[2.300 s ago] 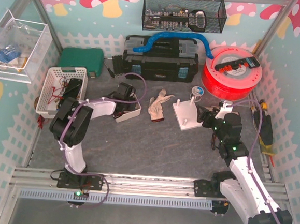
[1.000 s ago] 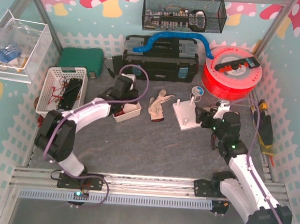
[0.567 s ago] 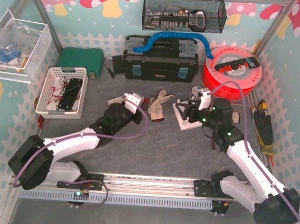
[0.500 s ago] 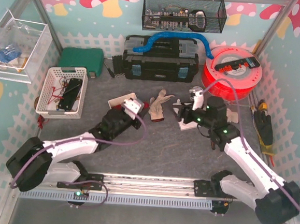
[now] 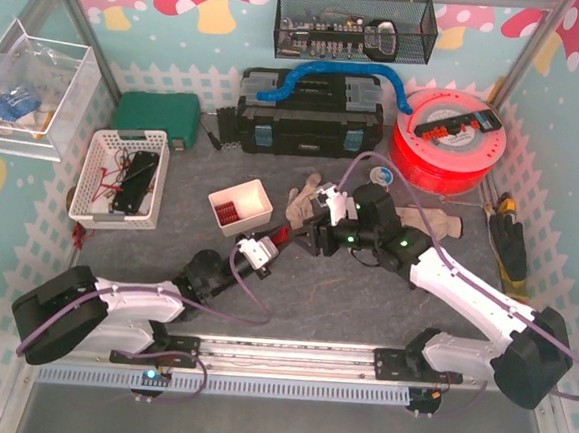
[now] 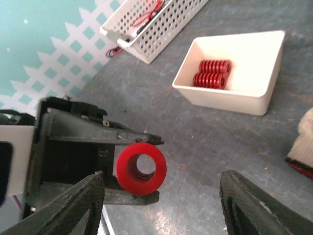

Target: Install the large spring

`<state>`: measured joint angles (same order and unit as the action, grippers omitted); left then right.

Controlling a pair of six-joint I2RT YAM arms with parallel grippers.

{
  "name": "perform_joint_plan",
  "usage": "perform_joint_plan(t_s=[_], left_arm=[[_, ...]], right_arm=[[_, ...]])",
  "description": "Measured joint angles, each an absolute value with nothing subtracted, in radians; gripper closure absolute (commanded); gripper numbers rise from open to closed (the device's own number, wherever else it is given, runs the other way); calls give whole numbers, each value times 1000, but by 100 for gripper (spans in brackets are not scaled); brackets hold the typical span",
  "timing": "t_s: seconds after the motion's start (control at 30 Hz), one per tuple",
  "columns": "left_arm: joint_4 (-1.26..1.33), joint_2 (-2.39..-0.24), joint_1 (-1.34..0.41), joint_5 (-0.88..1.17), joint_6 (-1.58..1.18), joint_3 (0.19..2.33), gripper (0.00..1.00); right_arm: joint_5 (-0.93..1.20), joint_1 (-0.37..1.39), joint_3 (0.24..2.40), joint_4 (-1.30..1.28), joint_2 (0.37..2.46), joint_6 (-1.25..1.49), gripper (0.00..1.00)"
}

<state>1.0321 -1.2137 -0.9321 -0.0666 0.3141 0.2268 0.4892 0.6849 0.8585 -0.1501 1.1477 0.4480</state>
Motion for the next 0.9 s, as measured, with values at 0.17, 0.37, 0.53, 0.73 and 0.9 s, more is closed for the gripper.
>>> perform_joint_plan(t_s=[0.17,0.37,0.53,0.73,0.9], left_arm=[[1064,-1214,-945,-63,342,225,98],[1064,-1214,-966,-53,372,224,99],[1065,-1214,-972,-50,398,224,99],[1065,-1214,-972,-59,415,223,83],[1094,-1229,-978,-79,424,223,47]], right_arm=[[498,723,879,-171,1219,448,44],[547,735,894,-150,1255,456,48],[587,736,901,-141,1283,458,63],[610,739,912,-146,1291,443,100],[595,741,911,-146,1277,441,100]])
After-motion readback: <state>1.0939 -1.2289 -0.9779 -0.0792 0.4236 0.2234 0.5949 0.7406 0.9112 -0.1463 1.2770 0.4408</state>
